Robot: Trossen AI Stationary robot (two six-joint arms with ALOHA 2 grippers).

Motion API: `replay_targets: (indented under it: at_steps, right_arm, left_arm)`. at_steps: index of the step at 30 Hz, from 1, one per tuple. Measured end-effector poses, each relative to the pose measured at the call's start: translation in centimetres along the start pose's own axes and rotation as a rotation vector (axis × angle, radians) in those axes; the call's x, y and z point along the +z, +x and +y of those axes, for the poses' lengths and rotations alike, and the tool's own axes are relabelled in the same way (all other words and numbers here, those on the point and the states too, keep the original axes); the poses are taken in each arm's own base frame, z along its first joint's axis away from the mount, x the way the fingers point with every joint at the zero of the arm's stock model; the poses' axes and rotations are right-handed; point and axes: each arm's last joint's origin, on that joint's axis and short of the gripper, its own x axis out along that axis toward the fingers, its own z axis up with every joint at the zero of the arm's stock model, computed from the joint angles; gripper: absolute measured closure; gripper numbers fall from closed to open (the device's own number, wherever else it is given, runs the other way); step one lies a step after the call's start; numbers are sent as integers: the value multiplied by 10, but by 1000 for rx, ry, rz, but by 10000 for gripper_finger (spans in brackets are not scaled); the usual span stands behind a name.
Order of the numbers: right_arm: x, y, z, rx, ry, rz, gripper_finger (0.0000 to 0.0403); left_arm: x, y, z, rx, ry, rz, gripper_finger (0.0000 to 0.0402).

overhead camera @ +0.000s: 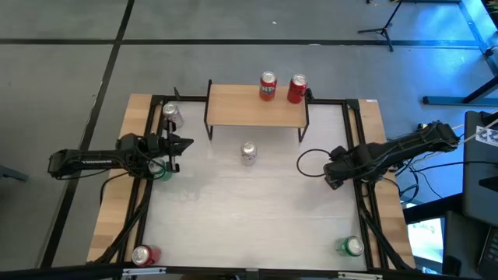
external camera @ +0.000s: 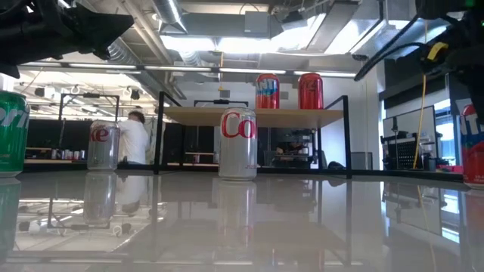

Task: Place canned beverage on shelf
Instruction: Put the orange soda can on the shelf and align with the other orange soda can

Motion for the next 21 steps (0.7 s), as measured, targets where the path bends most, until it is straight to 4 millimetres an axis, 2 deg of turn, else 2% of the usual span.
replay_targets:
  at_steps: [7, 14, 21]
  right_arm:
    - [1, -1, 0, 1, -86, -25, 125]
    - [9, -4, 18, 164, -299, -155, 126]
    - [21, -16, 51, 378, -448, -323, 126]
  left_arm:
    - [0, 0, 0, 0, 0, -1, 398]
    - [0, 0, 0, 0, 0, 0, 398]
    - [-1, 0, 0, -1, 0, 7, 398]
